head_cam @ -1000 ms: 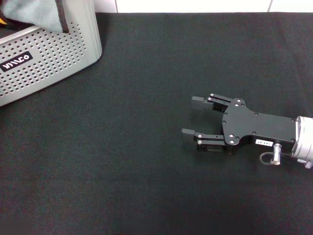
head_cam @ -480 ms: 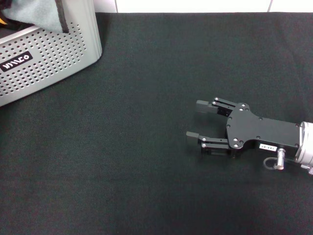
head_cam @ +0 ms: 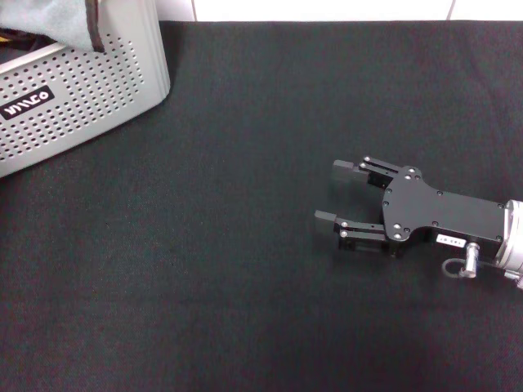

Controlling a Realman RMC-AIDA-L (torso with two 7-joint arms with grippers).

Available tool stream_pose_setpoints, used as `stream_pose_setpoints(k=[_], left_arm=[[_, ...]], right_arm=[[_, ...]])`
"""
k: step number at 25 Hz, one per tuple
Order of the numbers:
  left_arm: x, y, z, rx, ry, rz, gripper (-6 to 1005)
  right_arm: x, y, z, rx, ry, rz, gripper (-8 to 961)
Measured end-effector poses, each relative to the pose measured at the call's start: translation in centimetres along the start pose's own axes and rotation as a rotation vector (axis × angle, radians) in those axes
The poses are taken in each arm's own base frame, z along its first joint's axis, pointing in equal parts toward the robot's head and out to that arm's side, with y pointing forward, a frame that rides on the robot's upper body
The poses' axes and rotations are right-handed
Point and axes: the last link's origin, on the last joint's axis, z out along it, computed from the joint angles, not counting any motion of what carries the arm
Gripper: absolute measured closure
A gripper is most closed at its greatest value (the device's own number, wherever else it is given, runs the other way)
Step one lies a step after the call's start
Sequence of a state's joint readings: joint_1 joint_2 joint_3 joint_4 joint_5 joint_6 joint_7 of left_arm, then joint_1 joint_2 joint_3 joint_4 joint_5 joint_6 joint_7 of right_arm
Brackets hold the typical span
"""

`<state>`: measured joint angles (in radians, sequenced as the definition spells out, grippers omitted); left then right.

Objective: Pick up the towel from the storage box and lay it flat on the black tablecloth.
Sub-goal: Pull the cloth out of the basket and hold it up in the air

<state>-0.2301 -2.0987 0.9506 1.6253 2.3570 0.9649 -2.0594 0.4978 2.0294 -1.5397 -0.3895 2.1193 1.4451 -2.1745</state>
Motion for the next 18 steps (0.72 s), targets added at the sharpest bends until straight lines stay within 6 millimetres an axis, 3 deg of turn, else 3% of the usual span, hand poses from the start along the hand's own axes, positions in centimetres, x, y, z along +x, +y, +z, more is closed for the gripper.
stream_pose_setpoints(k=[10,15,18], left_arm=[[0.2,0.4,-0.2,-0.027,0.021,-0.015,719],[0.8,0.6,-0.7,-0.055,0.084,-0.054,930],[1.4,1.2,-1.7,-0.113,0.168,-0.058,960]], right_arm=[[-0.1,0.0,-0.1,0.006,-0.013,0.001,128],[-0.2,0.0,-0.1,0.008,-0.021,0.003,128],[-0.2,0.0,-0.3,0.014,-0.033,0.007,128]])
